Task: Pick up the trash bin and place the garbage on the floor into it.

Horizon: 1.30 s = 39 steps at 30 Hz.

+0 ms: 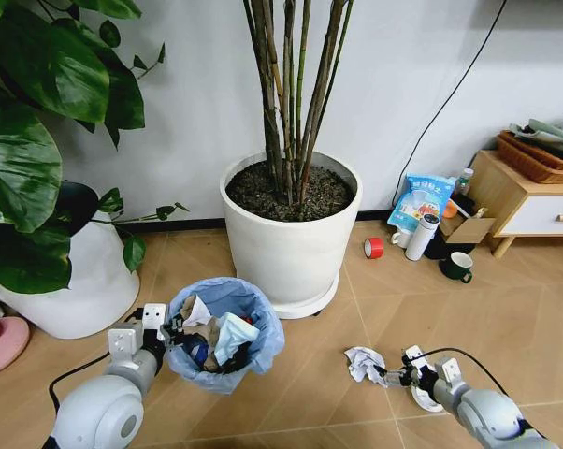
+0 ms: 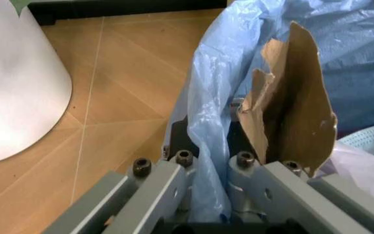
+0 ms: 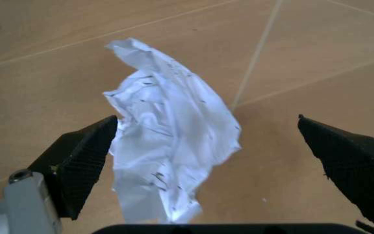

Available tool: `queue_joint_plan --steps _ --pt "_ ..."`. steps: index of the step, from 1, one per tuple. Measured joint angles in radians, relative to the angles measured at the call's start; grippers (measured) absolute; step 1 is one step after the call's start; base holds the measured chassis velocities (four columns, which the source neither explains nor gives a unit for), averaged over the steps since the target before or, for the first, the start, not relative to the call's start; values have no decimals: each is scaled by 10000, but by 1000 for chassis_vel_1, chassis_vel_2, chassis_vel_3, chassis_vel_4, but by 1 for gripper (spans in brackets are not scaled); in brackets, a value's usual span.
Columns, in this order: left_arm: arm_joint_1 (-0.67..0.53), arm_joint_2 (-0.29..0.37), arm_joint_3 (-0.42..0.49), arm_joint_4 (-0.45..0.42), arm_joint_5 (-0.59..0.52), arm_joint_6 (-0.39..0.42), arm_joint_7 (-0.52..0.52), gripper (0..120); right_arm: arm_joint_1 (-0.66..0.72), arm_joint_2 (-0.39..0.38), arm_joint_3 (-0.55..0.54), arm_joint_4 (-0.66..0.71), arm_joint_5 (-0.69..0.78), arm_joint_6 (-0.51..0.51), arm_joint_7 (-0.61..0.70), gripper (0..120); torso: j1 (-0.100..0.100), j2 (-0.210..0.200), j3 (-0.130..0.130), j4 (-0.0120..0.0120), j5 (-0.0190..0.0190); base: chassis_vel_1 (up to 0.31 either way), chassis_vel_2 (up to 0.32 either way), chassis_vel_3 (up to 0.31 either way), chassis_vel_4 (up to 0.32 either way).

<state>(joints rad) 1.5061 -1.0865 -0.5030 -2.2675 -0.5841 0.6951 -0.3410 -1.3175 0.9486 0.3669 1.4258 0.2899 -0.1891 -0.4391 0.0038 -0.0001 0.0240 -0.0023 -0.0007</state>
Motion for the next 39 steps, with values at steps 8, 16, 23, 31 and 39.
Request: queue_joint_plan --steps 8,16,23,31,39 --pt "69 -48 -38 -83 62 3 -48 0 1073 43 -976 -799 -186 367 -71 100 0 0 0 2 -1 0 0 0 0" --pt "-84 -33 -62 -95 83 8 -51 0 1393 78 -1549 -1483 -366 343 -75 100 0 0 0 -1 -1 0 0 0 0" --pt "-115 -69 -89 -89 95 12 -52 0 1677 343 -1677 -2020 -442 411 1 90 0 1 0 0 -1 0 0 0 0" --pt "-108 -172 -36 -93 185 12 -22 0 1904 557 -1807 -2373 -449 484 8 61 0 1 0 -1 -1 0 0 0 0" --pt "-76 -195 -61 -130 196 11 -15 0 1962 618 -1772 -2482 -456 600 81 29 0 1 0 0 -1 0 0 0 0"
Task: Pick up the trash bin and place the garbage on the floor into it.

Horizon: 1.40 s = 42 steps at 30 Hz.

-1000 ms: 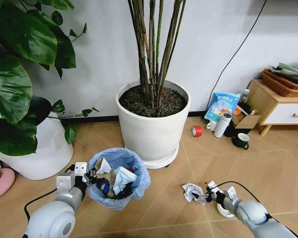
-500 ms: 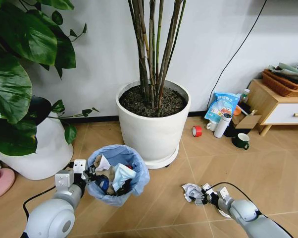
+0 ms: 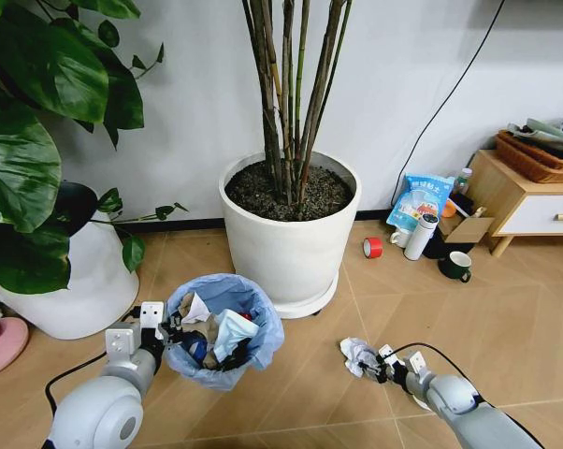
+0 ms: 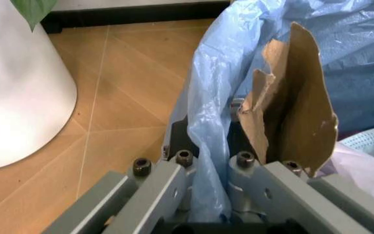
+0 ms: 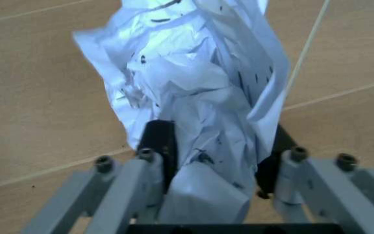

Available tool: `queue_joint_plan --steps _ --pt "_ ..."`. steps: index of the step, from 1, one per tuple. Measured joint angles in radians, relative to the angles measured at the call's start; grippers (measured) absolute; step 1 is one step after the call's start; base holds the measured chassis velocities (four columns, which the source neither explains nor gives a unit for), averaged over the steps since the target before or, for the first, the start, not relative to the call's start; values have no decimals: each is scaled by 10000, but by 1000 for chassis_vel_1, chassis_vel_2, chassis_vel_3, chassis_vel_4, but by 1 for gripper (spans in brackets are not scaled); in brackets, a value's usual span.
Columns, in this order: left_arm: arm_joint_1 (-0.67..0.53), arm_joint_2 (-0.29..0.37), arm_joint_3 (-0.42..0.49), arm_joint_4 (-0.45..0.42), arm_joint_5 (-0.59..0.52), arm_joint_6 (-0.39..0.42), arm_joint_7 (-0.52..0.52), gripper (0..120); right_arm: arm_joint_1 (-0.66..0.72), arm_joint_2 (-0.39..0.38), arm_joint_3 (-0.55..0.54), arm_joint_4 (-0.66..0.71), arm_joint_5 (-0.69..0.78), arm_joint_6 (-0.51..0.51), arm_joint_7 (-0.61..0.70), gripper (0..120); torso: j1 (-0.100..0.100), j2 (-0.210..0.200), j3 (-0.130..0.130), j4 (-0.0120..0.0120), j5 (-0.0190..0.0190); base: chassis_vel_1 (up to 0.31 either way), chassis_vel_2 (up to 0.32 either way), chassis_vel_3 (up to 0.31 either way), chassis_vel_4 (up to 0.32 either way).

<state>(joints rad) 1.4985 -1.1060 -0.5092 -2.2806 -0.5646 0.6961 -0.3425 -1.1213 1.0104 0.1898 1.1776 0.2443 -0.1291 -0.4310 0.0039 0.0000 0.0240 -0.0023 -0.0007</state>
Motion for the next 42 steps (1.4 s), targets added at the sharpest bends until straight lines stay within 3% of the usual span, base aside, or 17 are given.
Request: queue_joint_plan --steps 9,22,25,28,34,42 --pt "121 106 94 -25 -62 5 7 0 -273 1 483 535 178 74 124 0 0 0 0 1 2 0 0 0 0" --pt "311 807 298 -131 -1436 151 299 0 -1148 -648 1614 3453 1479 336 177 0 0 0 -1 0 0 0 0 0 0" --pt "25 1203 636 216 -1856 157 449 0 -1427 -1018 1839 5353 2243 142 351 0 0 0 -1 -2 -1 0 0 0 0" --pt "-235 1547 868 414 -2022 249 452 0 -1469 -1249 1934 6367 2602 -59 471 0 0 0 -1 -1 -7 0 0 0 0" --pt "-924 2359 1322 714 -2986 391 530 0 -1220 -1790 1711 8234 3299 -551 717 0 0 0 0 1 0 0 0 0 0" --pt "-1436 2462 1946 1077 -3416 373 914 0 -1224 -2164 1092 9402 3384 -848 678 0 0 0 0 1 -1 0 0 0 0"
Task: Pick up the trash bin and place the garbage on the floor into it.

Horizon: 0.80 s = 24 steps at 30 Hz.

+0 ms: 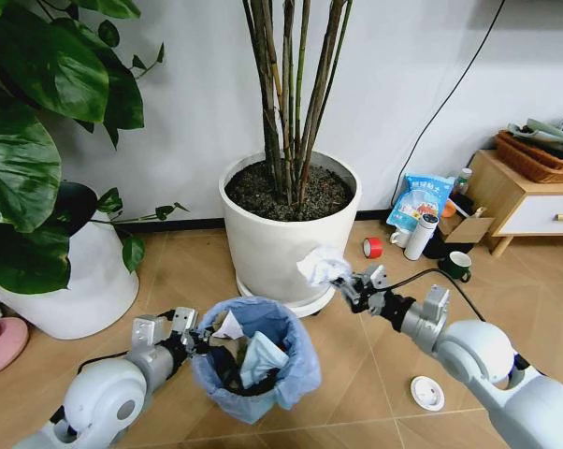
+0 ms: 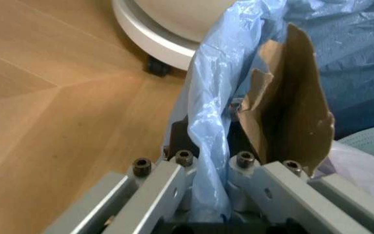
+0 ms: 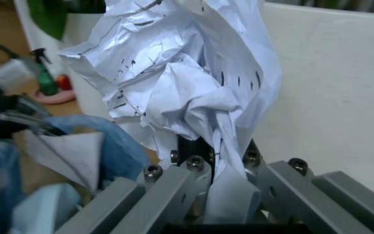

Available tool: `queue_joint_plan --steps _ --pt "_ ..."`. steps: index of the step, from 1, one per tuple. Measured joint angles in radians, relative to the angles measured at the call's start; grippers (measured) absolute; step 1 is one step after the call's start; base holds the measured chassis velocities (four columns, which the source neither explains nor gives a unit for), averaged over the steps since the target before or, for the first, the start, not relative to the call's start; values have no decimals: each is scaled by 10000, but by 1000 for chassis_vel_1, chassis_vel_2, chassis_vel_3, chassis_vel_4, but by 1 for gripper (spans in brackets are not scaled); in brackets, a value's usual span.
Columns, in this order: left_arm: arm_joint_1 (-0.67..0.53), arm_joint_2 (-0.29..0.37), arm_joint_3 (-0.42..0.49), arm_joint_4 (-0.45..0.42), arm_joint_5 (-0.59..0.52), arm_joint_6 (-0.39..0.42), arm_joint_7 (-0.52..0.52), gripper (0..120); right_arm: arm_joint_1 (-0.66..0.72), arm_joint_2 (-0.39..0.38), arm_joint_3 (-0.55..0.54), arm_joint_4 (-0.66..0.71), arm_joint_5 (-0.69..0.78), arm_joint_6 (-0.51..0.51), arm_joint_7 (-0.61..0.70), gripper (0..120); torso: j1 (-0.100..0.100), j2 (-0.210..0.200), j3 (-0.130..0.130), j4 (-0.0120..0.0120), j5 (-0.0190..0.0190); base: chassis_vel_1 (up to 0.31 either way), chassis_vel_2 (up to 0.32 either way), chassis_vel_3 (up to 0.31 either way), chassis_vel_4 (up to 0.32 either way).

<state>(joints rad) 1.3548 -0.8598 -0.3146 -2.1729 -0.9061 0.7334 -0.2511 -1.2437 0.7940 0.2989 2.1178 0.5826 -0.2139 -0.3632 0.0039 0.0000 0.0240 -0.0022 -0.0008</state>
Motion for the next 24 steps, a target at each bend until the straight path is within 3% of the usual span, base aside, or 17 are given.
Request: queue_joint_plan --steps 6,19,23,24 --pt "-177 -101 372 98 -30 -45 -5 0 -120 -66 -261 98 -247 -22 -242 0 0 0 0 -1 4 0 0 0 0" --pt "-530 -237 570 231 -88 -57 -26 0 516 -49 -1985 -247 -894 12 -180 0 0 0 0 0 2 0 0 0 0" --pt "-550 -230 457 205 -82 -36 -30 0 522 -17 -2259 -327 -1002 90 -48 19 0 0 0 0 1 0 0 0 0" --pt "-550 -230 457 205 -82 -36 -30 0 522 -17 -2259 -327 -1002 90 -48 19 0 0 0 0 1 0 0 0 0"
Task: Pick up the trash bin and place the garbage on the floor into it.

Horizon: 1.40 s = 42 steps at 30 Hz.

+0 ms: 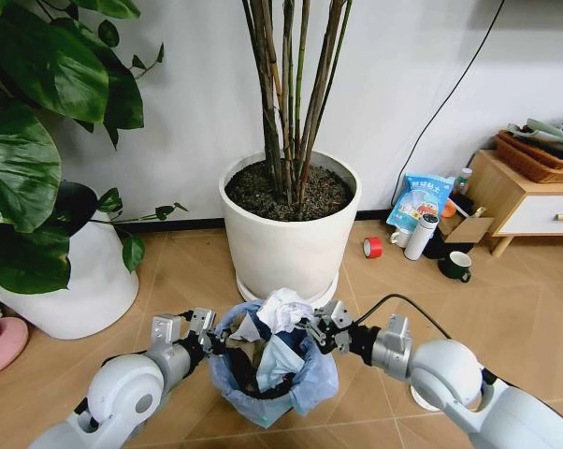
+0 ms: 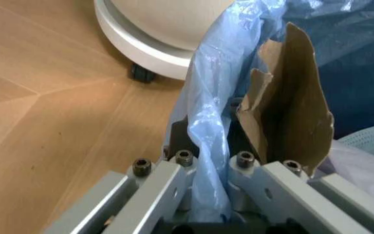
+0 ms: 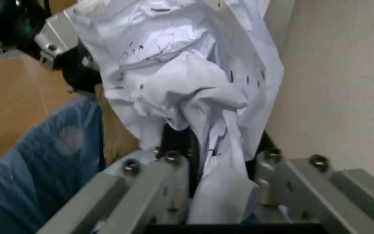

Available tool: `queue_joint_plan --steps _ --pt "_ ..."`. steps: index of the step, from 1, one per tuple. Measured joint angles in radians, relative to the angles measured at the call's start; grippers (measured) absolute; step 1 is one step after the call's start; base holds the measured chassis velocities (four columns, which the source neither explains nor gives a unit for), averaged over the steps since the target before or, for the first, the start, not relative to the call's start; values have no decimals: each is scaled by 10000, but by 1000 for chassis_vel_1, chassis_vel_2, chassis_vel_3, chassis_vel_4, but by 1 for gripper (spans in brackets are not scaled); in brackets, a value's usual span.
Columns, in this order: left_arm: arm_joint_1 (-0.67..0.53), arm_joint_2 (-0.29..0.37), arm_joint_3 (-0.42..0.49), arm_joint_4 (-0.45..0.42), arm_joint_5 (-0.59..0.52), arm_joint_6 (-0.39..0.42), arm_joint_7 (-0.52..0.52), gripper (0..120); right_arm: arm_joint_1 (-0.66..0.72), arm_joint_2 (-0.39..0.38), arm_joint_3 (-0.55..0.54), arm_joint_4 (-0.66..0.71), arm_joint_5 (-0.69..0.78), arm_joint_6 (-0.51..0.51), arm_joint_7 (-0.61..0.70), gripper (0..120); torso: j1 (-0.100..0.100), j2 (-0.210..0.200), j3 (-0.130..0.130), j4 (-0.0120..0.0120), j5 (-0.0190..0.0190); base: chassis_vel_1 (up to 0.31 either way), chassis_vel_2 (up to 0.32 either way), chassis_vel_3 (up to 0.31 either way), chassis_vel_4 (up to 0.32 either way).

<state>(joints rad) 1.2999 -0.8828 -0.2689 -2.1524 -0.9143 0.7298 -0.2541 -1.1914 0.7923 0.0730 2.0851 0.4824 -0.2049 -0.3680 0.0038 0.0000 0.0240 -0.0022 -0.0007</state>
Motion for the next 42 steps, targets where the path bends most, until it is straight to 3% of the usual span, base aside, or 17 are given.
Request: queue_joint_plan --steps 3,5,12,17,21,32,36,42 --pt "-33 23 -65 -55 -11 6 1 0 -68 -16 -29 48 -115 0 41 34 0 0 0 -1 0 0 0 0 0" --pt "-44 23 -69 -61 -12 6 1 0 -74 -16 -30 68 -138 -1 43 36 0 0 0 -1 0 0 0 0 0" --pt "-59 -77 -73 -68 9 5 21 0 -41 30 -17 94 -174 -57 77 67 0 0 0 0 0 0 0 0 0" --pt "-60 -120 -113 -55 27 -8 40 0 -55 62 58 95 -175 -58 124 79 0 0 0 -1 1 0 0 0 0" --pt "-117 -131 -186 4 26 -14 56 0 -77 93 222 110 -161 -58 157 97 0 0 0 -1 1 0 0 0 0" --pt "-135 -282 -470 131 26 -25 71 0 -424 267 922 442 106 -84 957 100 0 0 0 -1 0 0 0 0 0" --pt "355 -254 -982 -104 134 -30 -56 0 -928 161 1766 502 584 -146 1648 100 0 0 0 3 2 0 0 0 0" --pt "222 -326 -1036 -60 166 -37 -119 0 -1964 346 3097 863 979 -275 1849 100 0 0 -1 -4 -2 0 0 0 0"
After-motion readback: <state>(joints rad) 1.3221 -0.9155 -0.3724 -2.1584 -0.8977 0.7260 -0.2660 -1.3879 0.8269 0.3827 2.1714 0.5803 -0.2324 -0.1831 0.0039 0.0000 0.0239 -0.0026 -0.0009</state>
